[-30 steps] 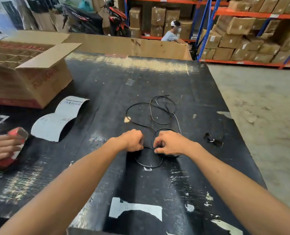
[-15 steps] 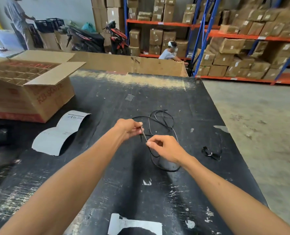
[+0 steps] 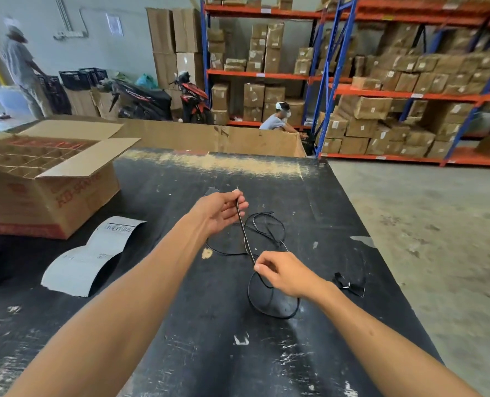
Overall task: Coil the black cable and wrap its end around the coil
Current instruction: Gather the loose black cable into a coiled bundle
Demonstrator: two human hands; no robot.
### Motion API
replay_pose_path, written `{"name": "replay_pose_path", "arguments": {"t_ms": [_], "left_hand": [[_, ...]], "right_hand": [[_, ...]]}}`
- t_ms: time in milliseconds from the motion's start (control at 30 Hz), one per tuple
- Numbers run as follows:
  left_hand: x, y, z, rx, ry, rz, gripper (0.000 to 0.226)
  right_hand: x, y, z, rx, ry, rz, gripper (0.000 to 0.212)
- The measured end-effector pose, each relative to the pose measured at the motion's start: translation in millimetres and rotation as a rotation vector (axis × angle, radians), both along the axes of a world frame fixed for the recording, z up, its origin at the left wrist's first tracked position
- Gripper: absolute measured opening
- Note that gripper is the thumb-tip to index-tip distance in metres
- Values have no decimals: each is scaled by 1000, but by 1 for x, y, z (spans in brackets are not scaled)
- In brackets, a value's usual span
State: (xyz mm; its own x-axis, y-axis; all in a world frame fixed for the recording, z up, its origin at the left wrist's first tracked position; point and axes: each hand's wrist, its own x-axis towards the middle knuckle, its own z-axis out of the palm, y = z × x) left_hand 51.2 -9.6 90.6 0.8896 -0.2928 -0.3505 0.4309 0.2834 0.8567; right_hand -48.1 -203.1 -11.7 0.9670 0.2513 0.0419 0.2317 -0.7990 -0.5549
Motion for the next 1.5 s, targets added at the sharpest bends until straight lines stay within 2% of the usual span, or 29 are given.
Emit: {"name": "replay_pose_path", "arguments": {"t_ms": [367, 533, 633, 700, 867, 1033, 1167, 1233, 1367, 1500], "left_hand": [[7, -4, 11, 42, -111, -29, 9], [10, -9, 24, -5, -136, -70, 8], [10, -13, 38, -152, -142, -126, 12], [12, -15, 49, -181, -169, -179, 11], [18, -10, 74, -139, -211, -326, 8], [24, -6, 86, -90, -184, -431, 8], [27, -4, 88, -55, -144, -598, 10], [26, -2, 82, -10, -98, -687, 12], [22, 0, 50, 161, -34, -869, 13], [26, 1, 10, 386, 8, -830, 13]], "right_hand": [[7, -9, -4, 31, 96, -21, 18], [11, -3, 0, 356, 286, -29, 13], [14, -4, -2, 422, 339, 33, 34], [17, -7, -7, 418, 331, 49, 44], [30, -7, -18, 359, 325, 54, 53], [50, -8, -17, 348, 320, 39, 59], [68, -13, -10, 347, 307, -25, 67], [79, -18, 0, 284, 261, -99, 69], [107, -35, 42, 138, 106, -239, 49], [125, -42, 99, 23, 40, -184, 56]]}}
